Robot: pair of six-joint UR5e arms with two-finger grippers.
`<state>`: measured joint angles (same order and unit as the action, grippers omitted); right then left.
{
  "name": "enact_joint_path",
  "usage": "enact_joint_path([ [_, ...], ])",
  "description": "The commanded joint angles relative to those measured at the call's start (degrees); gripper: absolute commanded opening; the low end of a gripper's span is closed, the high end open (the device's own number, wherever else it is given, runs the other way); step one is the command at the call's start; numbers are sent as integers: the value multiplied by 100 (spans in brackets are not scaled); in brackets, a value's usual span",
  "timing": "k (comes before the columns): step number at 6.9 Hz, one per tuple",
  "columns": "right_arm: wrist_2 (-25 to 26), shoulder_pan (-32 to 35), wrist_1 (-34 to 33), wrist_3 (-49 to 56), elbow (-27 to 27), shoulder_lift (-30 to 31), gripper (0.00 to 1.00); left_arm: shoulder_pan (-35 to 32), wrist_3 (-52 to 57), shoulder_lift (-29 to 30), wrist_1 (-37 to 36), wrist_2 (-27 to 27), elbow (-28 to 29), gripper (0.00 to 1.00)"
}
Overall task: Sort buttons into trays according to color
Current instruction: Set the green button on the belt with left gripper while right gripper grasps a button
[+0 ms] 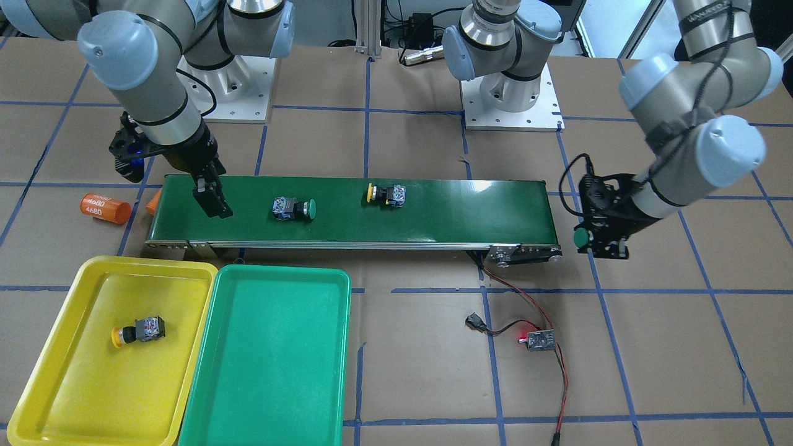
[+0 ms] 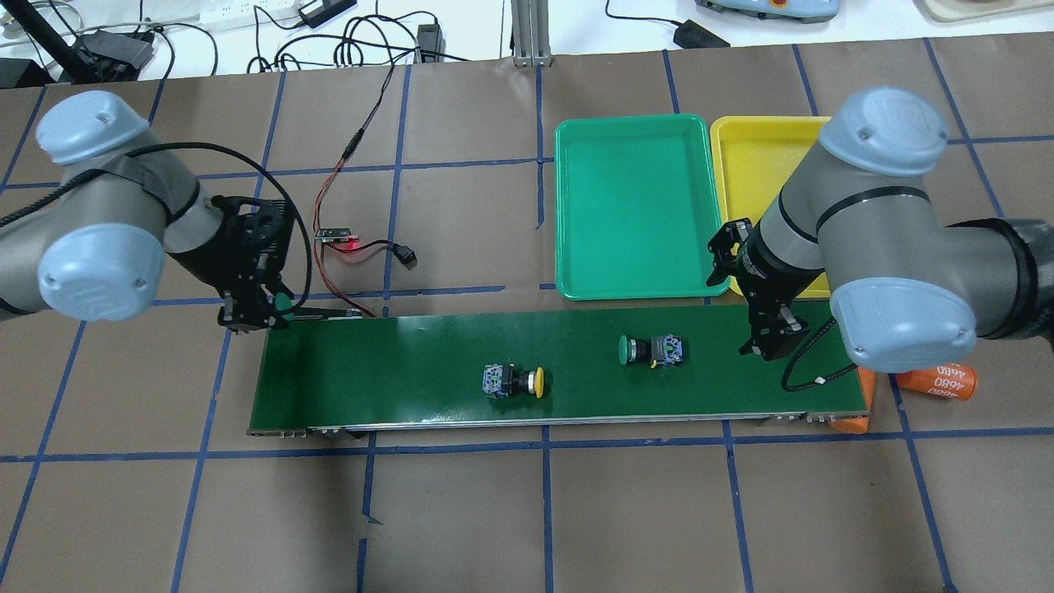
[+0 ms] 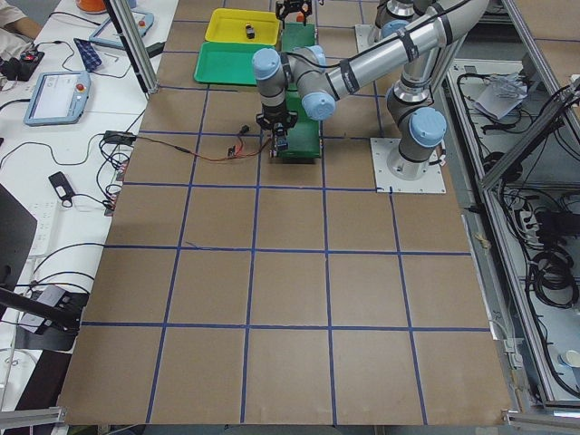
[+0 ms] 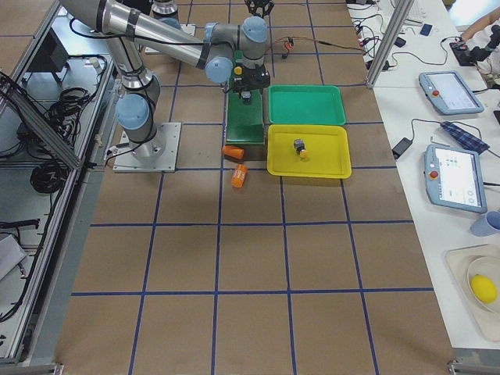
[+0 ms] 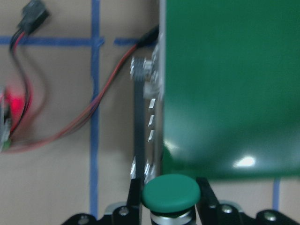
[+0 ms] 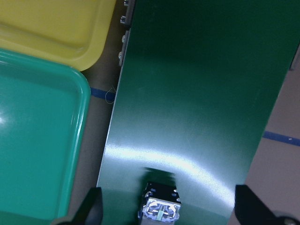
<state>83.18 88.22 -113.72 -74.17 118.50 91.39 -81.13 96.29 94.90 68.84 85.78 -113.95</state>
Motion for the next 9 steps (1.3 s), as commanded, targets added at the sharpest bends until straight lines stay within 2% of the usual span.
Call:
enact_joint_path([
  [1,-135,20,-263,-133,94,-209,100,-1051,-1206,-260,-125,36,-242,41],
  [3,-136,20,-274,-133,121,-323,100,-1142,-1323,-244,-160,-17,-286,76],
  [4,-127,20,-448,-124,121,-472,100,-1125,-1341,-261,-230,-43,-251,88],
  [5,-127,20,-606,-133,121,-630,100,-1124,-1611,-218,-378,-96,-68,88],
  [6,-118,20,-608,-124,112,-640,100,-1133,-1787,-287,-293,-157,360,88],
  [7,-109,20,-625,-124,103,-675,100,-1151,-2407,-375,239,-123,860,88],
  [9,-13,20,-608,-63,191,-754,100,-1151,-2974,-734,1871,-61,1836,88],
])
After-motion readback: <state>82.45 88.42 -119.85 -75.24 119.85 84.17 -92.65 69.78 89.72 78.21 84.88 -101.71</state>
